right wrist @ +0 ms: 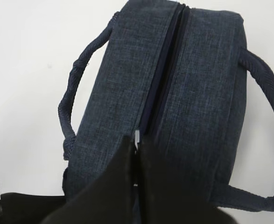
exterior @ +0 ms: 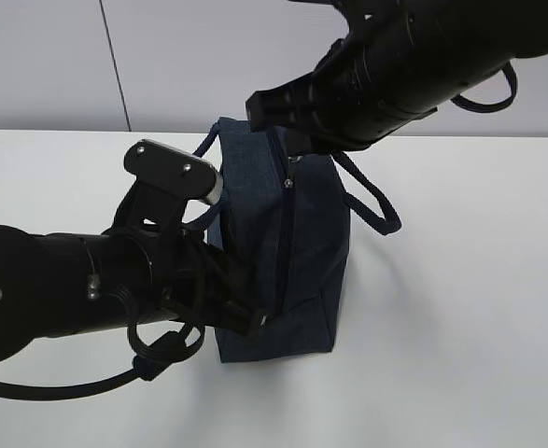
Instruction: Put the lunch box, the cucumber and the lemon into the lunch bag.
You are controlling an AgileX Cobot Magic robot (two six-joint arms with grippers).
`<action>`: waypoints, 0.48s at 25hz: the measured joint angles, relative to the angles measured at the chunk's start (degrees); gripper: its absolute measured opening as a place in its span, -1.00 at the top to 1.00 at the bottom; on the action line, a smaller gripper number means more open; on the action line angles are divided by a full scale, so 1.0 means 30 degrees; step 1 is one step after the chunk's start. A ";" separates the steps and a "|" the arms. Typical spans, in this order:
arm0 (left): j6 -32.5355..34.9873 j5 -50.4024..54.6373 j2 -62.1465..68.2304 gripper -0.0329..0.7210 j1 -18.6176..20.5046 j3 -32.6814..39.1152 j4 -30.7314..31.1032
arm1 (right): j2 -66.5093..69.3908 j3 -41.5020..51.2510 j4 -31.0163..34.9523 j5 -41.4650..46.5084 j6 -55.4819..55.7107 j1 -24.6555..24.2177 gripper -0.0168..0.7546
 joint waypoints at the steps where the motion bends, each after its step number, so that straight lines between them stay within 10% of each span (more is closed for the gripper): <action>1: 0.0000 0.0028 0.0000 0.93 0.0000 0.0000 0.0035 | 0.0000 0.0000 -0.0011 -0.0081 0.0000 0.0000 0.96; 12: 0.0000 0.0800 -0.0400 0.93 0.0000 0.0000 0.0139 | 0.1035 -0.0593 -0.0264 -0.0690 0.0000 -0.0039 0.96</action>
